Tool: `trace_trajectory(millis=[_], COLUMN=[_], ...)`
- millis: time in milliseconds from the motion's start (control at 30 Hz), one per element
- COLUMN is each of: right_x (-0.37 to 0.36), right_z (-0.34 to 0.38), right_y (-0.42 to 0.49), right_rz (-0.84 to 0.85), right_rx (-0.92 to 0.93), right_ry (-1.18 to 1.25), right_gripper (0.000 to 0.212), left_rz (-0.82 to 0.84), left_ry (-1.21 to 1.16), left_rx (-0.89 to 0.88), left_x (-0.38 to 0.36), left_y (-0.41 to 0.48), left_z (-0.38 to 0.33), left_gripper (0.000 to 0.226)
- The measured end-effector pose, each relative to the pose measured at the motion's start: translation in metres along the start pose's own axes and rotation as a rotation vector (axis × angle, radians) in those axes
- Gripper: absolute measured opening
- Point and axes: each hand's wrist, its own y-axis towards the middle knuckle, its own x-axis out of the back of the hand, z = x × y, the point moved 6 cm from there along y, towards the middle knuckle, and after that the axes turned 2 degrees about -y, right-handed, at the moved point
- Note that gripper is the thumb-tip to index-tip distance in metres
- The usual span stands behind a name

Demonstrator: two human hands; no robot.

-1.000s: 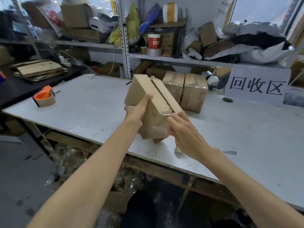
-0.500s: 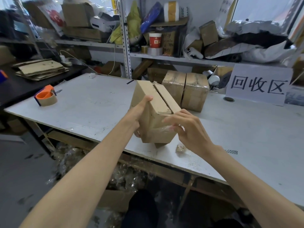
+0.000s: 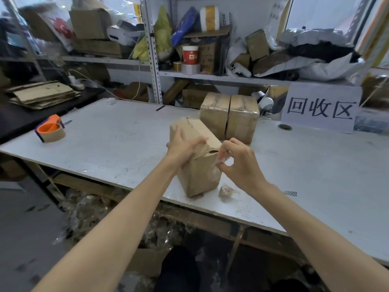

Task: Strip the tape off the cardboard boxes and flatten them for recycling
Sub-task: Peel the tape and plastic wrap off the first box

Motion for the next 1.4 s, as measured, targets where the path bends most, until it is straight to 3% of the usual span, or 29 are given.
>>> trace_trajectory(millis=[100, 233, 300, 400, 567, 800, 1267, 1400], right_x=[0.000, 0.020, 0.028, 0.031, 0.035, 0.035, 0.025, 0.028], right_z=[-0.002, -0.036, -0.048, -0.050, -0.057, -0.057, -0.072, -0.102], right_y=[0.000, 0.003, 0.006, 0.010, 0.007, 0.004, -0.010, -0.019], right_rz=[-0.006, -0.107, -0.101, -0.130, -0.287, -0.282, -0.055, -0.006], right_rx=[-0.028, -0.276, -0.318, -0.301, -0.347, -0.217, -0.102, -0.260], right_ry=[0.099, 0.400, 0.419, 0.335, 0.132, -0.085, -0.353, -0.419], right_gripper=[0.022, 0.023, 0.026, 0.049, 0.029, 0.007, 0.012, 0.015], left_rz=[0.010, 0.084, 0.140, 0.200, 0.213, 0.166, 0.171, 0.139], left_ry=[0.114, 0.079, 0.057, 0.018, -0.012, -0.041, -0.002, -0.030], left_rx=[-0.055, -0.066, -0.078, -0.076, -0.072, -0.086, -0.099, -0.080], left_x=[-0.008, 0.009, 0.013, 0.006, 0.005, 0.006, 0.006, 0.018], left_y=[0.000, 0.004, 0.003, 0.002, 0.006, 0.008, 0.011, 0.014], left_z=[-0.002, 0.006, 0.006, 0.004, 0.002, 0.003, 0.003, 0.007], left_gripper=[0.110, 0.099, 0.096, 0.093, 0.090, 0.087, 0.085, 0.082])
